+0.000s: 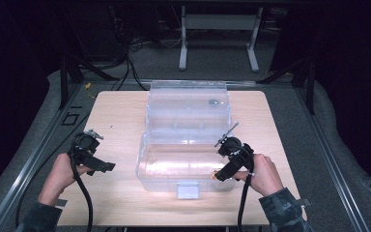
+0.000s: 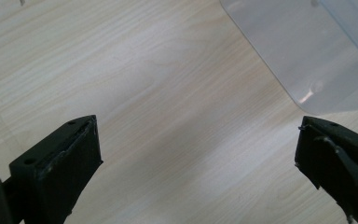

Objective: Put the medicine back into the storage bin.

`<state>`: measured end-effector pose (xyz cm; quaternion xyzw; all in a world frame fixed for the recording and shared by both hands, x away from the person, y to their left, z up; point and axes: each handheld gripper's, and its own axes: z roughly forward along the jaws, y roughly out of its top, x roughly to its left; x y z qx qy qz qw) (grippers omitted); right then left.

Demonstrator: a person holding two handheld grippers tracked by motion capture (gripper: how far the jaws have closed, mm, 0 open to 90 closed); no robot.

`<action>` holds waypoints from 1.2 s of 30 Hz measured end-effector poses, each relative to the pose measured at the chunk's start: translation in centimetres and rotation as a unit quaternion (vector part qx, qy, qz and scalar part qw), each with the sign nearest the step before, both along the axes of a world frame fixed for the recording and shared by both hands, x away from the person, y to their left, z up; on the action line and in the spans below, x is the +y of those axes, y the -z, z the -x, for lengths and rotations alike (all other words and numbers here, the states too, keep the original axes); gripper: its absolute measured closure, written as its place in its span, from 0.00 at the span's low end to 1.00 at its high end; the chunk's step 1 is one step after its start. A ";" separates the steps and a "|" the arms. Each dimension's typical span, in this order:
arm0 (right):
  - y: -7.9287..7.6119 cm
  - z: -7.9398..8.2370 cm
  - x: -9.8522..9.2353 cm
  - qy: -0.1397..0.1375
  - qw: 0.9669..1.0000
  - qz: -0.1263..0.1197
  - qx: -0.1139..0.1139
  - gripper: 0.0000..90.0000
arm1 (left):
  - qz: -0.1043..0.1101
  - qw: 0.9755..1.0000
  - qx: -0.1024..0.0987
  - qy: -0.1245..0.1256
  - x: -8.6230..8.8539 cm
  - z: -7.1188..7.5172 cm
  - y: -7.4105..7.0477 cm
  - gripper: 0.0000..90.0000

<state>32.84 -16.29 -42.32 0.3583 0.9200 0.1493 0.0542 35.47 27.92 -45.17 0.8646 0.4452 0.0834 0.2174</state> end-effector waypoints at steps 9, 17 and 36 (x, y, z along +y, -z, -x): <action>0.7 0.6 0.1 -0.008 1.000 0.001 -0.001 0.15 | 0.008 1.000 -0.012 0.005 -0.4 -0.5 -1.1 0.00; 1.1 0.8 0.3 -0.011 1.000 0.000 -0.002 0.14 | 0.016 1.000 -0.014 0.018 -1.4 -1.4 -1.6 0.00; 1.8 1.3 0.4 -0.010 1.000 -0.001 -0.009 0.15 | 0.015 0.998 -0.020 0.056 -5.4 -4.6 -3.5 0.00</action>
